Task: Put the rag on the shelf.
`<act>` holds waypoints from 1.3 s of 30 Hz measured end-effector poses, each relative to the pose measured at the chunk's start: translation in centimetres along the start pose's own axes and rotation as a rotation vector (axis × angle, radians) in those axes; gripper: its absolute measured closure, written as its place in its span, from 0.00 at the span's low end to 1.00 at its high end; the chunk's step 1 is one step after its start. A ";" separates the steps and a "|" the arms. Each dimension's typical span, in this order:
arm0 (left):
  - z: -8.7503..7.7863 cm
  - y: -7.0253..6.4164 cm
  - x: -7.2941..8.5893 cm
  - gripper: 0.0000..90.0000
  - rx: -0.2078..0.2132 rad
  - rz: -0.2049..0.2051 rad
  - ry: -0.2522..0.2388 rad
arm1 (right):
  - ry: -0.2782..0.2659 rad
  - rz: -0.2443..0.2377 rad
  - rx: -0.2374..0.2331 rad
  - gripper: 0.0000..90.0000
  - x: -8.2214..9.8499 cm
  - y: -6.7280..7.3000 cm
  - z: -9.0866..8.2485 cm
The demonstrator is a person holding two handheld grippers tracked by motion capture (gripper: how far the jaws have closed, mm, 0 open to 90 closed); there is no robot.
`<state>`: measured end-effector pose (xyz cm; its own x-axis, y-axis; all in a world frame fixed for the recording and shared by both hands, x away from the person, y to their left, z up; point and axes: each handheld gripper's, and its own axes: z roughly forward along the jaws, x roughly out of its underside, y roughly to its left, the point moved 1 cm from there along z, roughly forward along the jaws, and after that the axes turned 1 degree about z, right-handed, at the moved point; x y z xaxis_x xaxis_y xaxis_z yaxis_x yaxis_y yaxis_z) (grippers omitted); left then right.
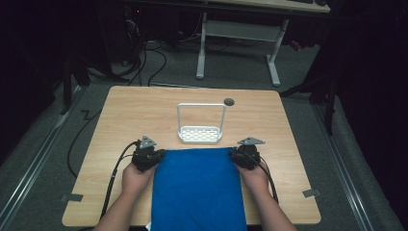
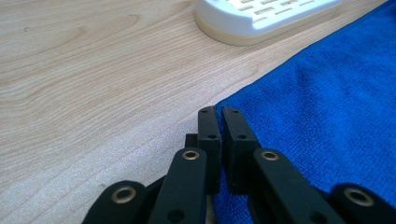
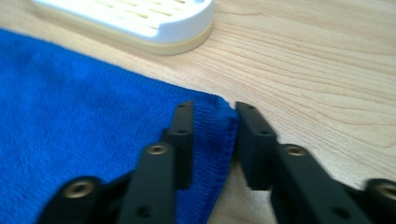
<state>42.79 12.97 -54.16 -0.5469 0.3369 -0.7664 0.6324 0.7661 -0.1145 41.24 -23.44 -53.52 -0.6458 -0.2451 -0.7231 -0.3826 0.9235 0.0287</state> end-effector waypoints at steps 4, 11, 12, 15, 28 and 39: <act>-0.2 -0.1 0.1 0.97 0.009 0.005 -0.023 | -0.018 -0.015 -0.004 0.98 0.1 0.3 -0.3; -1.1 -0.7 0.4 0.98 -0.014 0.049 -0.111 | -0.119 -0.040 -0.013 0.98 -0.2 1.4 -2.2; -1.3 -0.7 0.4 0.98 -0.009 0.050 -0.112 | -0.130 -0.040 -0.024 0.98 -0.1 1.6 -2.5; -1.8 -0.6 0.4 0.98 0.013 0.027 -0.141 | -0.147 -0.039 -0.046 0.98 0.3 1.8 -3.0; -5.3 -1.2 -0.3 0.98 0.014 -0.012 -0.299 | -0.275 -0.055 -0.059 0.98 0.0 2.3 -5.6; -8.4 -2.8 -1.7 0.98 0.001 0.043 -0.437 | -0.393 -0.048 -0.060 0.98 -0.8 2.3 -8.5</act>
<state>37.30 14.84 -47.25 -0.2367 0.1054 -0.9659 0.6505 0.7556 -0.0769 35.22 -23.65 -46.99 -0.3291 -0.1456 -0.9330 -0.4515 0.8920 0.0201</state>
